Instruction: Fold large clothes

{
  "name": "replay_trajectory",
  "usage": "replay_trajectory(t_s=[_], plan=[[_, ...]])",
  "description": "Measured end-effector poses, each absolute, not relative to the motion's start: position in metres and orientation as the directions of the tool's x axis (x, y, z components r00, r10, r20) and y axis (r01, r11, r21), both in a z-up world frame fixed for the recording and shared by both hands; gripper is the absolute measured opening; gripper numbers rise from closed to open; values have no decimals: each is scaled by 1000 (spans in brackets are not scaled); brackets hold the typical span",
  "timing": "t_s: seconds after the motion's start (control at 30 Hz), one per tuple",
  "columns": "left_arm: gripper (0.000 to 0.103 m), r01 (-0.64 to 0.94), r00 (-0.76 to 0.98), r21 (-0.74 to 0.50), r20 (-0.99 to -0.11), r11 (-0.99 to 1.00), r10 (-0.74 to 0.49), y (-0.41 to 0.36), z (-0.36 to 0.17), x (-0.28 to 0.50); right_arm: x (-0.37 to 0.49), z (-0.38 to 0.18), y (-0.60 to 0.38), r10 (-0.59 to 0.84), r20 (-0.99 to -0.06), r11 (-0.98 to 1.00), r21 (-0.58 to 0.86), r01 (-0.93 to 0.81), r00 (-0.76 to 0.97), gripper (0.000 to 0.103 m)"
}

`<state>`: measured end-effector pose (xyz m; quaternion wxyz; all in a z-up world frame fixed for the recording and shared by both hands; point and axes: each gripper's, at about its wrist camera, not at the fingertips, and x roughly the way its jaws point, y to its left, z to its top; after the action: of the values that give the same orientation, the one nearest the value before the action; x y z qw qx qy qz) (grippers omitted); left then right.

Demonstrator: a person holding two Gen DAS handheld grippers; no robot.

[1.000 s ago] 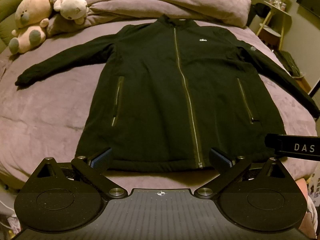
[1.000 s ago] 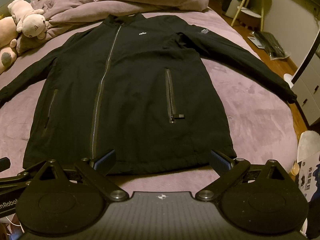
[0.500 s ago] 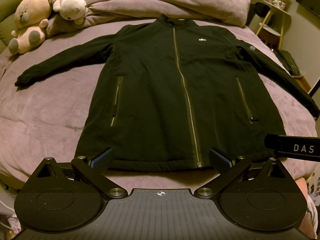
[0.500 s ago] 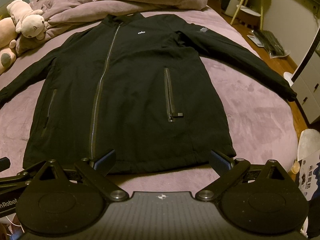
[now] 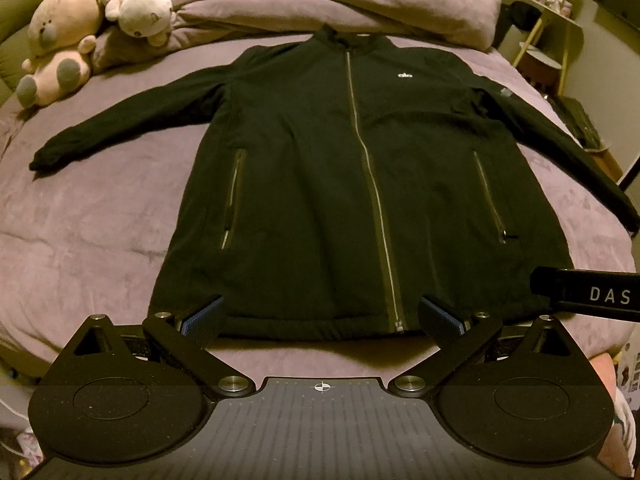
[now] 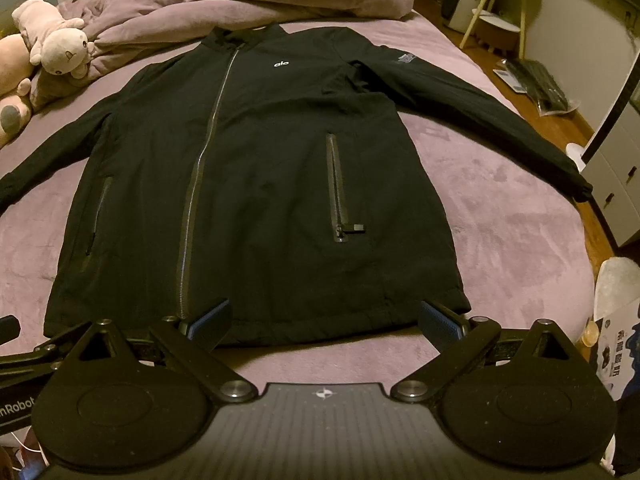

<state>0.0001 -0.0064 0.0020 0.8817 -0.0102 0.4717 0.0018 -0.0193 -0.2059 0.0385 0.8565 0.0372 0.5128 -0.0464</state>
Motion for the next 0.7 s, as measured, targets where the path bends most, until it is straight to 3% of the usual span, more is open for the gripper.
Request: replay_trajectory(t_s=[0.7], plan=[[103,-17,550,-18,-835,1000,-6,-5,2,0,-20,39,-206,-39,-882,993,18,116,470,99]])
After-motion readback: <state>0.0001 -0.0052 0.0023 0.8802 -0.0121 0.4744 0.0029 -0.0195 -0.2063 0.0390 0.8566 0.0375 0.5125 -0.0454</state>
